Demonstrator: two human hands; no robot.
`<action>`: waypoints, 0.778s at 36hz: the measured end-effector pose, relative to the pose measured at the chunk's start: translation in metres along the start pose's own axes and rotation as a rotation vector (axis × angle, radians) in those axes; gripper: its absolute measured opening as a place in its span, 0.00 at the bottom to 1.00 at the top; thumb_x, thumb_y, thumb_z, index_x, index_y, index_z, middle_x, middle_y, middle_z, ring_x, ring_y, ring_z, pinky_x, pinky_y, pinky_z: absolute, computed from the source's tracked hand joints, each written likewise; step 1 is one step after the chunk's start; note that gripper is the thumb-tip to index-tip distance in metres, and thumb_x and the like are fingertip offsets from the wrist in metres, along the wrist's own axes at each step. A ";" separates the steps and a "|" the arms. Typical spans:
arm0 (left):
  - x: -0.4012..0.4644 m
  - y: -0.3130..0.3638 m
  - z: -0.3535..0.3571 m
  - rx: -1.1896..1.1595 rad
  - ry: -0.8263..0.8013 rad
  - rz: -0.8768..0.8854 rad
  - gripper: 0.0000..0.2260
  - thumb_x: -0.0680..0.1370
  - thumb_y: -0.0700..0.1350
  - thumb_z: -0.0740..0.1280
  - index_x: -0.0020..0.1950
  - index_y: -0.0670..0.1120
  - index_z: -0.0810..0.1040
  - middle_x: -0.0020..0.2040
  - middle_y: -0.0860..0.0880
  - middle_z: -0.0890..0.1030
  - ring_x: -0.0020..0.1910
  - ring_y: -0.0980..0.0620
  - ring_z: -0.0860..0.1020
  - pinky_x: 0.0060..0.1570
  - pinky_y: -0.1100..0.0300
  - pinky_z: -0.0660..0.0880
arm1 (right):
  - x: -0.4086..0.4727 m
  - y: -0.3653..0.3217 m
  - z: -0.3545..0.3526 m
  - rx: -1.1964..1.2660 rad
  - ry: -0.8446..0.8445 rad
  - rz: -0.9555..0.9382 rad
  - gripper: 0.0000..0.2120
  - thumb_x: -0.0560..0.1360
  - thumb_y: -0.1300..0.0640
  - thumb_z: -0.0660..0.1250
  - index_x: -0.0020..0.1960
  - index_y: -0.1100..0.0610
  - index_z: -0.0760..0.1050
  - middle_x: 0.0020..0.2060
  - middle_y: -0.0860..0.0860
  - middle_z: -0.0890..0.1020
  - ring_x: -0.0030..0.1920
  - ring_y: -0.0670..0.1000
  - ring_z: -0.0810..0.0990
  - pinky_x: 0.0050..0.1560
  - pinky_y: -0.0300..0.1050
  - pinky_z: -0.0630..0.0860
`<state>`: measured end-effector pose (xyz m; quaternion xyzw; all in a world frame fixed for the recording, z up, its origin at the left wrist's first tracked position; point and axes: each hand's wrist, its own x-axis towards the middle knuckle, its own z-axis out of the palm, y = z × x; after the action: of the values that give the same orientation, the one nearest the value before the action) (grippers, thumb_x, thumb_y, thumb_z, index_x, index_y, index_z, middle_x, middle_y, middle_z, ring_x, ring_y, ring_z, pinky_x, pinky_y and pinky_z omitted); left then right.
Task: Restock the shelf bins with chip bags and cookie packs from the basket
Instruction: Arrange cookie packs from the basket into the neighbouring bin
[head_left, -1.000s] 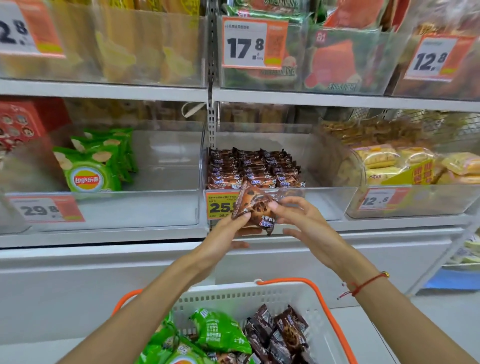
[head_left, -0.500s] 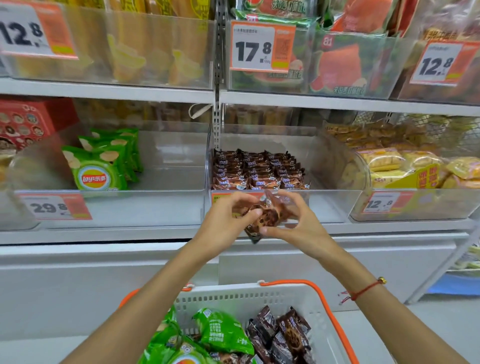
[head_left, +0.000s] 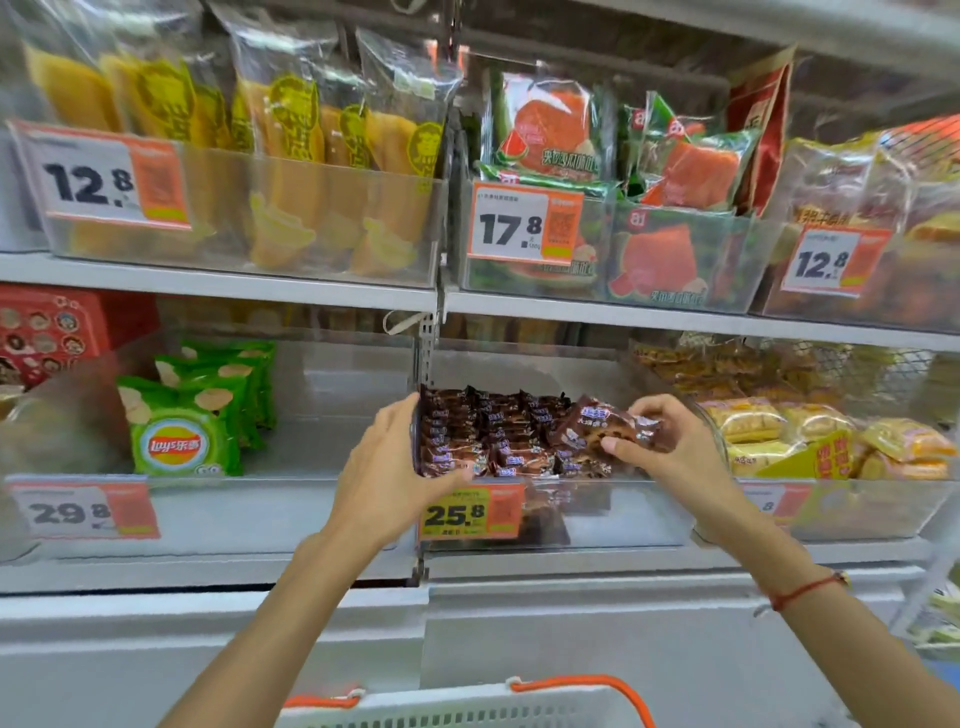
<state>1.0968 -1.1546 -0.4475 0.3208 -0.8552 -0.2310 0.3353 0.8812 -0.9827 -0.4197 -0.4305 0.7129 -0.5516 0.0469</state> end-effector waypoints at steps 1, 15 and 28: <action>0.000 -0.002 0.002 0.039 -0.014 0.009 0.40 0.68 0.60 0.74 0.75 0.54 0.60 0.73 0.55 0.64 0.69 0.54 0.67 0.63 0.55 0.69 | 0.013 0.000 -0.006 -0.088 -0.018 -0.019 0.16 0.69 0.60 0.76 0.52 0.50 0.74 0.50 0.50 0.81 0.48 0.49 0.80 0.52 0.46 0.76; -0.001 -0.009 0.003 0.034 0.042 -0.007 0.33 0.67 0.57 0.77 0.68 0.54 0.67 0.66 0.54 0.73 0.62 0.52 0.74 0.51 0.58 0.71 | 0.092 0.025 0.010 -0.908 -0.695 0.097 0.06 0.69 0.58 0.75 0.44 0.51 0.80 0.40 0.45 0.80 0.44 0.47 0.77 0.48 0.39 0.71; 0.002 -0.012 0.005 0.056 0.039 -0.030 0.40 0.65 0.60 0.77 0.72 0.52 0.64 0.69 0.52 0.71 0.64 0.51 0.74 0.55 0.55 0.73 | 0.083 0.030 0.037 -1.130 -0.599 -0.203 0.08 0.72 0.59 0.71 0.51 0.55 0.82 0.42 0.48 0.80 0.43 0.49 0.77 0.44 0.39 0.71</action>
<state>1.0968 -1.1637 -0.4575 0.3474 -0.8496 -0.2056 0.3394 0.8324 -1.0647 -0.4247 -0.5894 0.8051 0.0512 -0.0423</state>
